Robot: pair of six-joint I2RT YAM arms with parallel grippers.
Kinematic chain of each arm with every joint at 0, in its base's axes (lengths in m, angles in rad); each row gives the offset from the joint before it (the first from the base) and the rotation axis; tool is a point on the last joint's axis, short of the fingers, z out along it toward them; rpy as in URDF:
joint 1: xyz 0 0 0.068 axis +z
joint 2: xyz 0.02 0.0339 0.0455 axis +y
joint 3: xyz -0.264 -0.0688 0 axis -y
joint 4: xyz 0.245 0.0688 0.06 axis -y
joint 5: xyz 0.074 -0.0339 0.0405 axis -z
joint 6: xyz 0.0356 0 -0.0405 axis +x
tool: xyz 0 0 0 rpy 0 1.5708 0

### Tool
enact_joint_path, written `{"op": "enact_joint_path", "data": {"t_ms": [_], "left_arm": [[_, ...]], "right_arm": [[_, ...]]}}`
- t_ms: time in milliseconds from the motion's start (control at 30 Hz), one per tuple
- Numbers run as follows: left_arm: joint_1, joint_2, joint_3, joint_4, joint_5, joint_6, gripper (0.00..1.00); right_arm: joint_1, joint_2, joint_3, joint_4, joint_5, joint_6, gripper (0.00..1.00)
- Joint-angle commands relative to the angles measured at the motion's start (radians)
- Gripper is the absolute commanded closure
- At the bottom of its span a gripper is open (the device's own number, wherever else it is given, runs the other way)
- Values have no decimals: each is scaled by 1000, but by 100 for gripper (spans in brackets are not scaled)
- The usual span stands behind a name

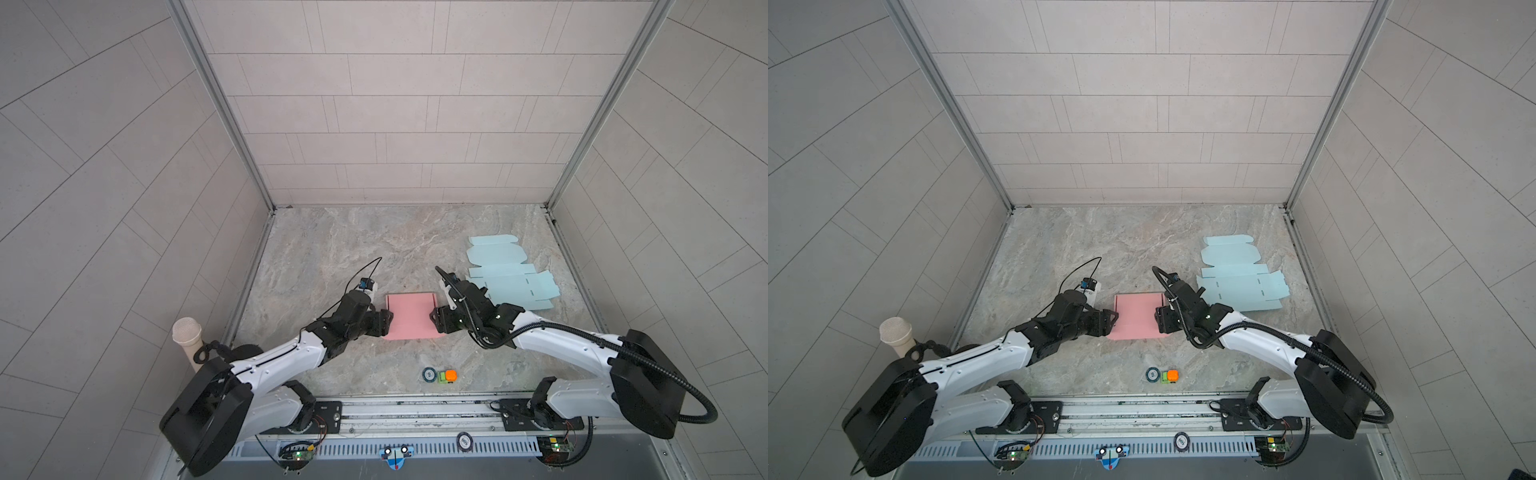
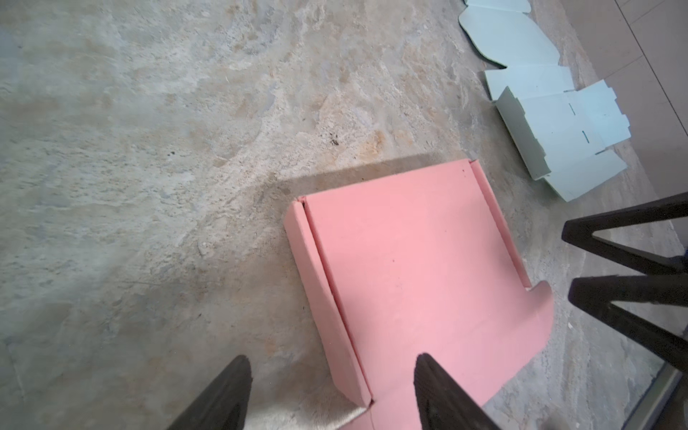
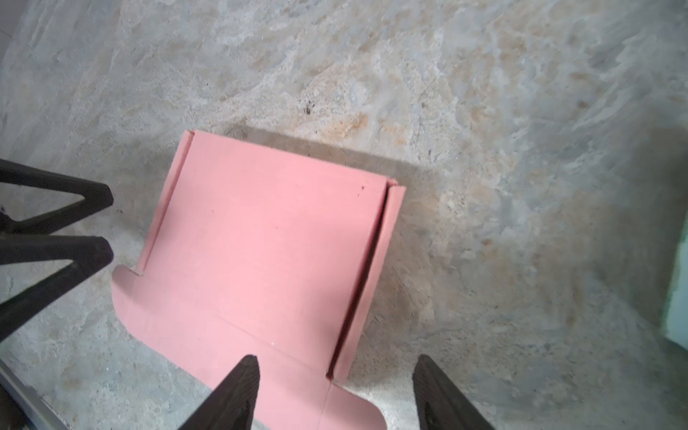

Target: Fold the paper box

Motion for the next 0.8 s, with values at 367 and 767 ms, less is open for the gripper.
{"op": "enact_joint_path", "data": {"t_ms": [367,767], "left_arm": [[-119,-74,-37,-63,-55,-66,29],[-136,-60,-64,-8,-41,-97,29]], "right_arm": [[91,-24,-14,-39,46,63,32],[106,9,-22,-24,50,77,32]]}}
